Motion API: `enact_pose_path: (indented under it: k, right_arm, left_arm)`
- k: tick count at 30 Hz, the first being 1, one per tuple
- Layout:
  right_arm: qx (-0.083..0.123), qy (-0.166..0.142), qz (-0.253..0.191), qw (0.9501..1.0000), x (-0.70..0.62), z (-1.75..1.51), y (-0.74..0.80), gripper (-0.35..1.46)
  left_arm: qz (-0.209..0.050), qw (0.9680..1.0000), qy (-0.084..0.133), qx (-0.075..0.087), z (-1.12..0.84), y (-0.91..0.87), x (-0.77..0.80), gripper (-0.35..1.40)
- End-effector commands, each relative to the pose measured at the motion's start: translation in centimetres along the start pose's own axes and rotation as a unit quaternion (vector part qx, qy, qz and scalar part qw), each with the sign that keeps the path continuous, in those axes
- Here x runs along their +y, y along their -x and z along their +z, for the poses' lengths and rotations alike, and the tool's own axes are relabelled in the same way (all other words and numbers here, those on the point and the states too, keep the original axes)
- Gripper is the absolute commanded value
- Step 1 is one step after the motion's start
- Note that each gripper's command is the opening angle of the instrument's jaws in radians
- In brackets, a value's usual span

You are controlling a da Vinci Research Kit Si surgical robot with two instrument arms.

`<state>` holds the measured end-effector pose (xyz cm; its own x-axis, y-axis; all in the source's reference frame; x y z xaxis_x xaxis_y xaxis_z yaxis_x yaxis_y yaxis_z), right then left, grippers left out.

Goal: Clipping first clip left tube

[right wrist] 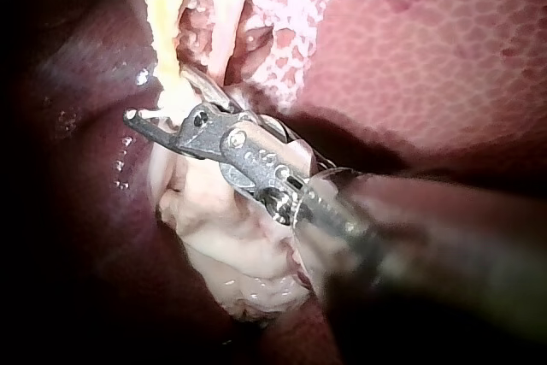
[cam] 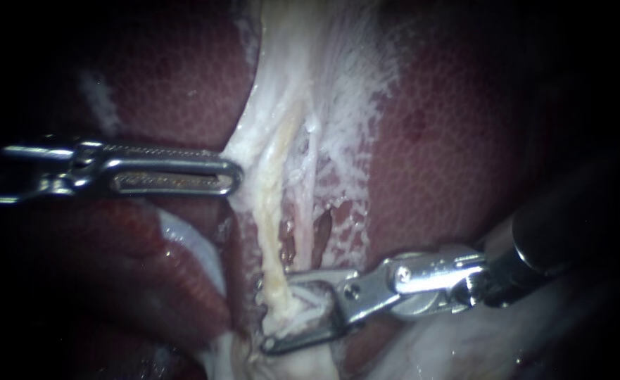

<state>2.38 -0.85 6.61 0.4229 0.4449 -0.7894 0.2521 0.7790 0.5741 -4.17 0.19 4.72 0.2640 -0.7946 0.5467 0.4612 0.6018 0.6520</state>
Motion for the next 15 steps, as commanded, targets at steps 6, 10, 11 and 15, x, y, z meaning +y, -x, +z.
enact_pose_path:
  k: [6,10,11,15]
  right_arm:
    - [-0.001,0.002,-0.004,1.0000,0.06,0.07,-0.03,0.47]
    - [0.000,0.004,-0.004,1.0000,0.10,0.10,-0.04,0.47]
    - [0.000,0.004,-0.003,1.0000,0.11,0.10,-0.03,0.47]
    - [0.000,0.005,-0.003,1.0000,0.13,0.10,-0.03,0.47]
  left_arm:
    - [0.000,1.0000,0.000,0.000,0.00,0.00,0.00,-0.35]
    - [0.000,1.0000,0.000,0.000,0.01,0.00,0.00,-0.35]
    - [0.000,1.0000,0.000,0.000,0.01,0.00,0.00,-0.35]
    - [0.000,1.0000,0.000,0.000,0.01,0.00,0.00,-0.35]
